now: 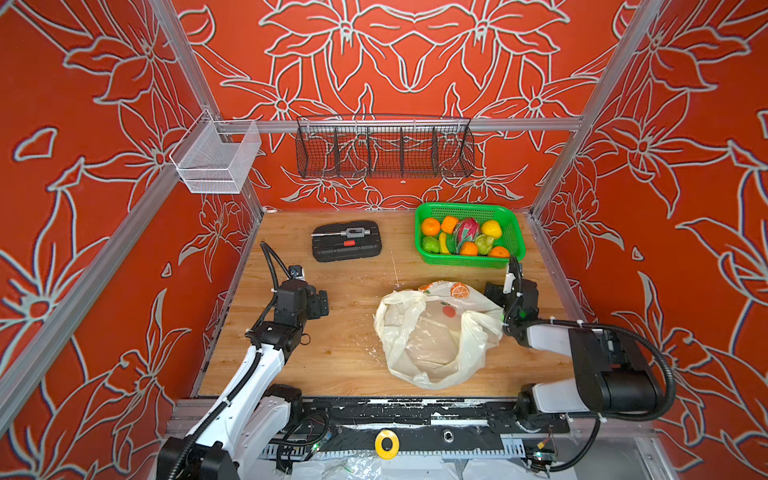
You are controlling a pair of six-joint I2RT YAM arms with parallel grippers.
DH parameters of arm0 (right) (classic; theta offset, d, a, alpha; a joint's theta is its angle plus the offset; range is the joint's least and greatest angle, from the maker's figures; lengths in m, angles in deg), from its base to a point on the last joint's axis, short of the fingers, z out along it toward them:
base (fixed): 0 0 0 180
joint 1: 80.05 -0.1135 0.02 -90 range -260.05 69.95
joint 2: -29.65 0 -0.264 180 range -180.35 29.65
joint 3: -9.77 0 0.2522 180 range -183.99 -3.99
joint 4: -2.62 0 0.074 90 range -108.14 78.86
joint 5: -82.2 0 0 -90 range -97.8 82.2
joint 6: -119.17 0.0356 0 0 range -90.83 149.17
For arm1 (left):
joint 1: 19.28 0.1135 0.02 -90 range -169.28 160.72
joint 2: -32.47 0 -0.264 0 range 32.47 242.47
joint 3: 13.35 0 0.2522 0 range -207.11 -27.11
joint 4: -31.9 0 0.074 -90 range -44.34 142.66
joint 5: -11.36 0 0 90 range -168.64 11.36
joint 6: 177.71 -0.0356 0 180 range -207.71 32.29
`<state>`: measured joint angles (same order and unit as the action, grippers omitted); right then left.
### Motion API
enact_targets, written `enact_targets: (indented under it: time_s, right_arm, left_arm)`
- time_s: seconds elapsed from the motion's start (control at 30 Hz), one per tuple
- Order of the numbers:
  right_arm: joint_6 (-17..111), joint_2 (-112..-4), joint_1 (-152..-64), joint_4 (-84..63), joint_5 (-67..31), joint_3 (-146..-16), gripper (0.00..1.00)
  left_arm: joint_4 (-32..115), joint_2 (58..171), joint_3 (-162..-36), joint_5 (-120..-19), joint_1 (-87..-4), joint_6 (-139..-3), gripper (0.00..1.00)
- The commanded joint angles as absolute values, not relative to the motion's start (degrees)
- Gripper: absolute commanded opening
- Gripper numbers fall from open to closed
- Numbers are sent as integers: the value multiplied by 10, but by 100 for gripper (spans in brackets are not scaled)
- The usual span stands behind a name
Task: Untie the knot of the plastic bag and take out the fruit
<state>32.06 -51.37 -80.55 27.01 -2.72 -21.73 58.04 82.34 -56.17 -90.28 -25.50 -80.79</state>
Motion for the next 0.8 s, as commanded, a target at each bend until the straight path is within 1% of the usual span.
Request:
enact_targets:
  time_s: [0.0, 0.03, 0.07, 0.1, 0.13, 0.17, 0.2, 0.27, 0.3, 0.37, 0.43, 0.5, 0.53, 0.6, 0.63, 0.67, 0.7, 0.73, 0.77]
  right_arm:
    - [295, -534, -804, 405, -65, -214, 97]
    - [295, -522, -804, 378, -65, -217, 97]
    - [293, -503, -804, 318, -61, -229, 97]
    - [297, -521, -804, 383, -53, -214, 97]
    - [300, -526, -806, 398, -46, -209, 97]
    - [299, -508, -806, 347, -45, -218, 97]
    - [297, -501, -806, 328, -48, -227, 97]
    - [293, -509, -807, 328, -54, -234, 97]
    - [293, -507, -806, 329, -56, -231, 97]
    - [292, -509, -806, 333, -57, -232, 97]
    - [292, -506, -806, 324, -57, -233, 97]
    - [292, -508, -807, 327, -57, -232, 97]
    - [292, -508, -806, 324, -56, -233, 97]
    - [292, -508, -807, 326, -57, -233, 97]
    - [292, -508, -807, 325, -56, -233, 97]
    - [292, -509, -807, 326, -57, -233, 97]
    - [292, -508, -807, 325, -57, -233, 97]
    - [292, -508, -807, 325, -57, -233, 97]
    - [292, -508, -807, 326, -56, -233, 97]
  left_arm:
    - [504, 818, -527, -859, -249, -822, 98]
    - [481, 820, -517, -847, -249, -829, 98]
    - [460, 827, -508, -839, -249, -838, 98]
    - [443, 841, -501, -848, -248, -838, 98]
    - [434, 854, -500, -857, -245, -840, 98]
    - [418, 868, -496, -856, -241, -848, 98]
    - [395, 879, -491, -855, -236, -854, 98]
    - [315, 928, -471, -843, -218, -844, 98]
    - [296, 947, -478, -832, -207, -844, 98]
    - [304, 999, -523, -811, -190, -841, 98]
    - [313, 1057, -567, -774, -184, -881, 98]
    - [283, 1105, -578, -745, -184, -909, 98]
    - [268, 1112, -573, -755, -178, -895, 98]
    - [221, 1093, -530, -742, -157, -877, 98]
    - [129, 1095, -486, -745, -157, -876, 97]
    - [85, 1098, -463, -747, -157, -874, 97]
    - [116, 1095, -472, -752, -156, -872, 97]
    - [190, 1090, -504, -754, -156, -870, 97]
    - [172, 1103, -511, -760, -157, -870, 97]
